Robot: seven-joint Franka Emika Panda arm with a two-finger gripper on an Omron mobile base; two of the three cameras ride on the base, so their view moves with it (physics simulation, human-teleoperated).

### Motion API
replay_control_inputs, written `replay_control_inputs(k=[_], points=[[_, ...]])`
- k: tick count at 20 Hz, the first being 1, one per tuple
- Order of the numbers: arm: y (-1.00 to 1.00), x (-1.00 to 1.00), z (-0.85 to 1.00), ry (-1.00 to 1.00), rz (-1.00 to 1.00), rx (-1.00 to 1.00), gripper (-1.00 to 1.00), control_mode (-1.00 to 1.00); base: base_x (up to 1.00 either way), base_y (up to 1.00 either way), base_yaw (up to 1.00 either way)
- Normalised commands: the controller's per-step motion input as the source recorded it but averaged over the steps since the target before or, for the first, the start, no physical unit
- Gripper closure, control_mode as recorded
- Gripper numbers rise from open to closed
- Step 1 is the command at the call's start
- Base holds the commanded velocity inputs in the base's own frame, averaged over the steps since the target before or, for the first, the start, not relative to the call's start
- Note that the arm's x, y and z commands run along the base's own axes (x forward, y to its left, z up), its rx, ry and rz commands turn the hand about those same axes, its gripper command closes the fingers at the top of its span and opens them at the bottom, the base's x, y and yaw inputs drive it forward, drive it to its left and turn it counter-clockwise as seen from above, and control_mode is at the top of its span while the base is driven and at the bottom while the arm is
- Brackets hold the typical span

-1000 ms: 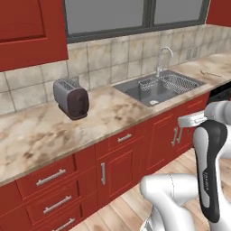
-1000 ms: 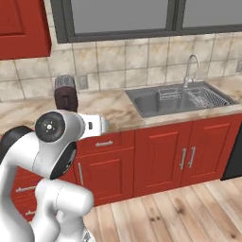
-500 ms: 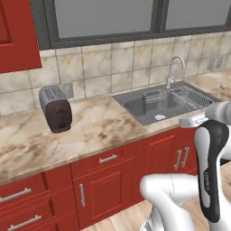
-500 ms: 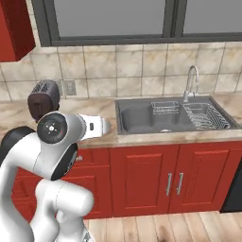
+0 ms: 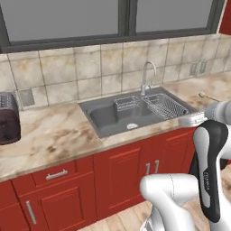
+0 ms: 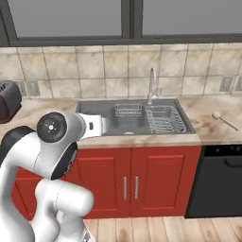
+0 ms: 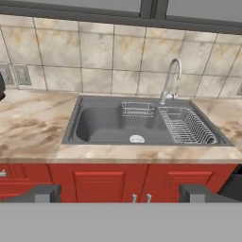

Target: Grab the spray bottle from the cabinet, then place it next to the cutting board for sanitizing. Then grab the dish brush from the countertop next to the sink and place it next to the cutting board.

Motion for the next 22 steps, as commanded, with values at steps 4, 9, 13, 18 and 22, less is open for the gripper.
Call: replay_control_inputs(k=[4,9,13,18,22], points=[[0.00,0.00,0.00,0.00,0.00,0.00,-1.00,1.00,0.41,-1.00,0.19],[0.00,0.00,0.00,0.00,0.00,0.00,-1.00,1.00,0.36,-1.00,0.32],[0.00,0.00,0.00,0.00,0.00,0.00,-1.00,1.00,0.31,-0.93,0.25],[0.00,0.00,0.00,0.00,0.00,0.00,-1.00,1.00,0.29,-0.86,0.09],[0.00,0.00,0.00,0.00,0.00,0.00,-1.00,1.00,0.85,-0.27,0.04]])
